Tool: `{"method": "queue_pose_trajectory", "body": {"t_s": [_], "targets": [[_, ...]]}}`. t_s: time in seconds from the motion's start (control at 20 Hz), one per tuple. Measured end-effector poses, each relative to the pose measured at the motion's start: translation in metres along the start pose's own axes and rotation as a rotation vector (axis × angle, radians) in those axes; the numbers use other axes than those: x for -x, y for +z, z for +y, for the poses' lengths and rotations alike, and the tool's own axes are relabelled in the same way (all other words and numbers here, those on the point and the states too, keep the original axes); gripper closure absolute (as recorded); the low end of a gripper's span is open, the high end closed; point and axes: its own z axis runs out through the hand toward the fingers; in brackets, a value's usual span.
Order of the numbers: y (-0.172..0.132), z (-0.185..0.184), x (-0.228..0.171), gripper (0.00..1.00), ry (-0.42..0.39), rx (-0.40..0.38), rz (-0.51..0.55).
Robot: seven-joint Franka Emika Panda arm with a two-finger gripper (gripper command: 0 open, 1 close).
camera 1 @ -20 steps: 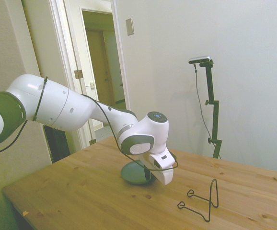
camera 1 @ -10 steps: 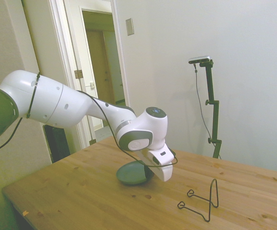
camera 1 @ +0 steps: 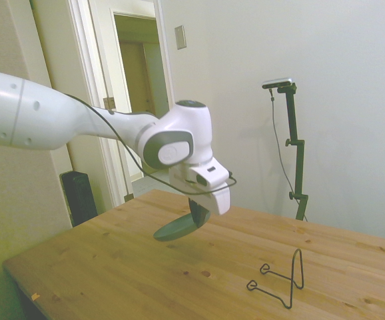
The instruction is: Load the plate
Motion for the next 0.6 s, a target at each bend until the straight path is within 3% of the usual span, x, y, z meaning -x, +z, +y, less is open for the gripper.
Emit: {"method": "queue_pose_trajectory", "body": {"t_s": [0.3,0.6], "targets": [[-0.077,-0.002,0.000,1.00,-0.015,0.183,0.220],[-0.075,-0.020,-0.041,1.00,-0.025,0.377,0.346]]}}
